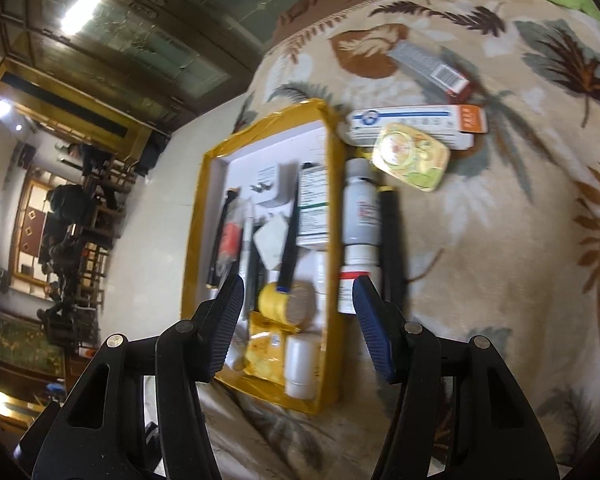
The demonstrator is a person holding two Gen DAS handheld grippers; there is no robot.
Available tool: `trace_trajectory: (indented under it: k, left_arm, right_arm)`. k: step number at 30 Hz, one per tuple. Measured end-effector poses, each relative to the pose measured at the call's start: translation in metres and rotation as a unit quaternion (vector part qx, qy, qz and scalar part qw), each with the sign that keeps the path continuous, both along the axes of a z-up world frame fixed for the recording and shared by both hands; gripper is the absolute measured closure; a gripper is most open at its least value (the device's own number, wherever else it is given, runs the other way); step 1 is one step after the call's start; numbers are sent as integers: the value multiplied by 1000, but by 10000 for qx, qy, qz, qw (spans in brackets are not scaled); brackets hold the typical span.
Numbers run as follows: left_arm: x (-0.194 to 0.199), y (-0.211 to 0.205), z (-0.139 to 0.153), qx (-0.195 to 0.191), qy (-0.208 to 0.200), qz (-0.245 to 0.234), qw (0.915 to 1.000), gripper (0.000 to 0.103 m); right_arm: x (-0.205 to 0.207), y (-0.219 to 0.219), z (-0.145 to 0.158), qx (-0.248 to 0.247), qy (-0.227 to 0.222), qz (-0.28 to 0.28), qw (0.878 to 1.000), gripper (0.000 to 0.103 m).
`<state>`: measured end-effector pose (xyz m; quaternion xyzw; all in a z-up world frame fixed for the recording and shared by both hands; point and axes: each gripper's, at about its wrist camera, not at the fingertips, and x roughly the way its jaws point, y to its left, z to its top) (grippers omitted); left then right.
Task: Organize objects
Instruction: 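Grasp the thick black marker on the blanket with the left tool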
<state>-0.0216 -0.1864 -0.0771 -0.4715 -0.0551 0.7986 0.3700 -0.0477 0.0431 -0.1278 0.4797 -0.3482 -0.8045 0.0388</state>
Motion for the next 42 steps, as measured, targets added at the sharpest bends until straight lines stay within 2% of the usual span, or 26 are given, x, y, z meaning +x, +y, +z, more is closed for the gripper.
trace_trajectory:
  k: [3, 6, 12, 15, 19, 22, 23, 28, 34, 35, 37, 39, 40, 42]
  left_arm:
    - [-1, 6, -7, 38, -132, 20, 9999, 26]
    - [-1, 17, -16, -79, -228, -26, 9997, 26]
    - [-7, 35, -24, -116, -329, -67, 9994, 26]
    - [-13, 36, -28, -123, -293, 128, 9994, 26]
    - [-23, 39, -43, -56, -450, 355, 9983, 26]
    - [-26, 47, -48, -215, -414, 366, 9982, 26]
    - [-26, 51, -48, -269, -374, 350, 9983, 26]
    - [-30, 75, -38, -359, -161, 374, 9985, 26]
    - [-35, 119, -38, -846, 94, 92, 9963, 26]
    - [-35, 128, -39, -890, 72, 9, 9960, 26]
    - [-32, 139, -40, -812, 57, -171, 9965, 26]
    - [-32, 149, -42, -702, -96, -259, 9972, 26]
    - [-35, 153, -45, -710, -164, -249, 9970, 26]
    - [-45, 160, -51, -756, -206, -119, 9969, 28]
  right_arm:
    - [5, 6, -3, 150, -23, 77, 9999, 46]
    - [11, 19, -13, 345, -131, 114, 9993, 46]
    - [24, 49, -44, 572, -575, -5, 9967, 46]
    - [31, 53, -53, 979, -699, 322, 9922, 46]
    - [43, 59, -66, 1356, -816, 714, 9848, 46]
    - [53, 68, -89, 1227, -912, 801, 9850, 46]
    - [58, 69, -89, 1231, -674, 777, 9871, 45]
    - [63, 74, -92, 860, -357, 738, 9929, 22]
    - [57, 84, -91, 647, -644, 741, 9931, 23]
    - [60, 93, -89, 522, -701, 543, 9947, 23]
    - [63, 108, -83, 474, -699, 275, 9960, 23]
    - [64, 122, -75, 865, -661, 16, 9941, 23]
    - [65, 127, -74, 907, -660, -78, 9937, 23]
    - [68, 138, -76, 724, -666, -291, 9947, 23]
